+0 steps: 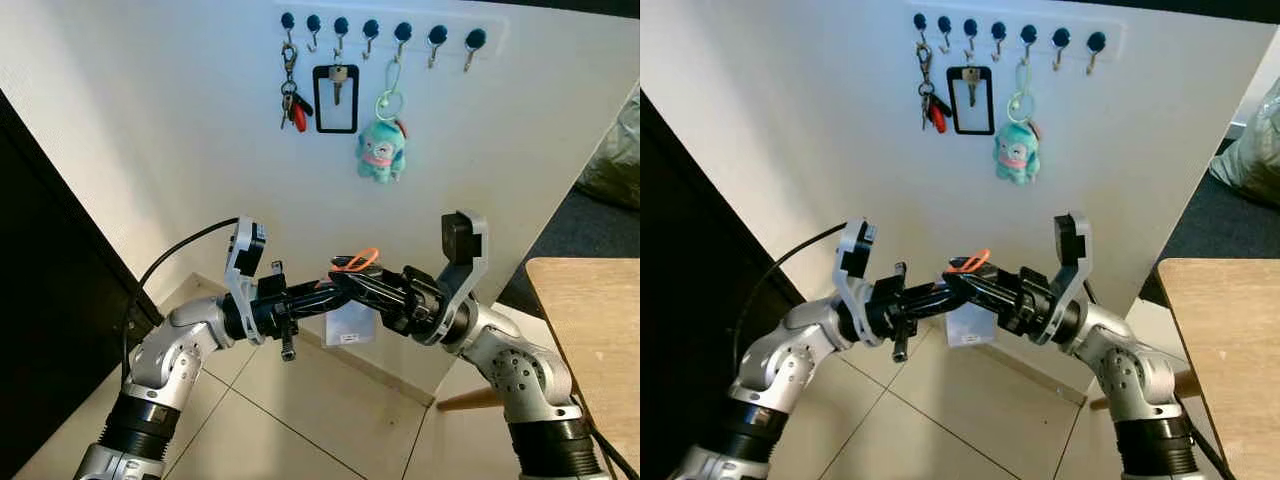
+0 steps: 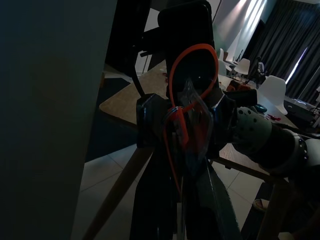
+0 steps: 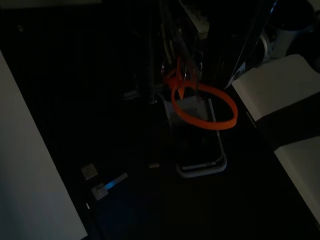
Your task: Hang keys on a hook
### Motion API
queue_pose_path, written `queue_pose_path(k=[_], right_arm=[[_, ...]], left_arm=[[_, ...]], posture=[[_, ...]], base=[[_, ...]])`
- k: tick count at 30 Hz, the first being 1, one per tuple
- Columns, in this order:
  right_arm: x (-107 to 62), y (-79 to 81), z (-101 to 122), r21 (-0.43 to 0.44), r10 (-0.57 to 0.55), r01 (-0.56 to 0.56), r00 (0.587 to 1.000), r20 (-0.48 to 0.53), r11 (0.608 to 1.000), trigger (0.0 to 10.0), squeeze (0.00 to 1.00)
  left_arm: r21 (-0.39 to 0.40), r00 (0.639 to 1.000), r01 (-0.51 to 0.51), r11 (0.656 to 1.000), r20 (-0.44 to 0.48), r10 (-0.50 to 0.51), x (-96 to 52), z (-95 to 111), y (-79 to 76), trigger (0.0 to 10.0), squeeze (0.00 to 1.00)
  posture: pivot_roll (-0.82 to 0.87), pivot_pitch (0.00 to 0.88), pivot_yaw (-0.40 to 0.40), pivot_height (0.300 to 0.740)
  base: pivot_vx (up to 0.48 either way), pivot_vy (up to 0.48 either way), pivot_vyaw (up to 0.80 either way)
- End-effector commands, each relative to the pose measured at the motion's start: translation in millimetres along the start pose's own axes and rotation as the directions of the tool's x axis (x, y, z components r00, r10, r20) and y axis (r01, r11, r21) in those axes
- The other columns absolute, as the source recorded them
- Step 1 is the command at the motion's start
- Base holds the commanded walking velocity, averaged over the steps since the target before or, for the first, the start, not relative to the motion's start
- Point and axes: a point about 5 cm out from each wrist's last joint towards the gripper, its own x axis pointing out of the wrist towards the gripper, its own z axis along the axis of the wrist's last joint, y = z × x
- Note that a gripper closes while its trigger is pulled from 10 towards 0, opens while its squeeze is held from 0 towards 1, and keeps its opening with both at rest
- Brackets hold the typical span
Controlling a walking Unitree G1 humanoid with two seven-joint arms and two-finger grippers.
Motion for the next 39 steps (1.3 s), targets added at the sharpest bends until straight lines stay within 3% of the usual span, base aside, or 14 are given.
queue_pose_path(k=[1,8,11,26,27,28,30,31,32,39], right_arm=[[-0.4,1.2,0.1,-0.014,0.002,-0.002,1.0,-0.021,1.0,10.0,0.0],[-1.4,1.6,0.4,-0.015,0.008,-0.009,0.999,-0.039,1.0,10.0,0.0],[-1.4,2.0,2.3,-0.014,0.016,-0.016,0.999,-0.035,1.0,0.0,0.0],[-0.4,3.0,3.4,-0.01,0.028,-0.028,0.999,-0.028,1.0,0.0,0.0],[-0.4,3.2,3.1,-0.008,0.029,-0.029,0.999,-0.028,1.0,0.0,0.0],[-0.3,3.2,2.6,-0.007,0.029,-0.029,0.999,-0.029,1.0,0.0,0.0],[-0.2,3.2,2.1,-0.006,0.029,-0.029,0.999,-0.03,1.0,0.0,0.0],[0.1,3.4,2.0,-0.006,0.029,-0.029,0.999,-0.03,1.0,0.0,0.0],[0.4,3.6,2.1,-0.007,0.028,-0.028,0.999,-0.029,1.0,0.0,0.0],[0.7,3.2,1.9,-0.012,0.021,-0.022,0.999,-0.031,1.0,0.0,0.0]], left_arm=[[-0.004,1.0,0.013,1.0,-0.006,-0.013,0.2,-1.4,-2.2,7.6,0.0],[-0.001,1.0,0.017,1.0,-0.01,-0.017,0.5,-1.4,-2.2,7.5,0.0],[0.0,1.0,0.02,1.0,-0.01,-0.02,0.9,-1.5,-2.3,7.3,0.0],[0.0,1.0,0.021,1.0,-0.005,-0.021,1.4,-2.0,-2.1,7.2,0.0],[0.0,1.0,0.02,1.0,-0.005,-0.02,1.2,-2.1,-2.0,7.3,0.0],[0.002,1.0,0.017,1.0,-0.005,-0.017,1.0,-2.1,-1.8,8.7,0.0],[0.004,1.0,0.014,1.0,-0.005,-0.014,0.9,-2.1,-1.6,8.7,0.0],[0.001,1.0,0.01,1.0,-0.001,-0.01,0.7,-1.8,-1.3,10.0,0.0],[-0.005,1.0,0.004,1.0,0.006,-0.004,0.5,-1.2,-0.8,10.0,1.0],[-0.008,1.0,-0.017,1.0,0.016,0.017,0.2,-0.4,1.6,10.0,1.0]], posture=[[-0.13,0.047,0.081,0.74],[-0.13,0.043,0.078,0.74],[-0.13,0.04,0.076,0.74],[-0.14,0.041,0.075,0.74],[-0.14,0.041,0.075,0.74],[-0.14,0.041,0.075,0.74],[-0.14,0.041,0.075,0.74],[-0.14,0.046,0.077,0.74],[-0.14,0.046,0.077,0.74],[-0.14,0.047,0.078,0.74]], base=[[0.0,0.0,0.0],[0.0,0.0,0.0],[0.0,0.0,0.0],[0.0,0.0,0.0],[0.0,0.0,0.0],[0.0,0.0,0.0],[0.0,0.0,0.0],[0.0,0.0,0.0],[0.0,0.0,0.0],[0.0,0.0,0.0]])
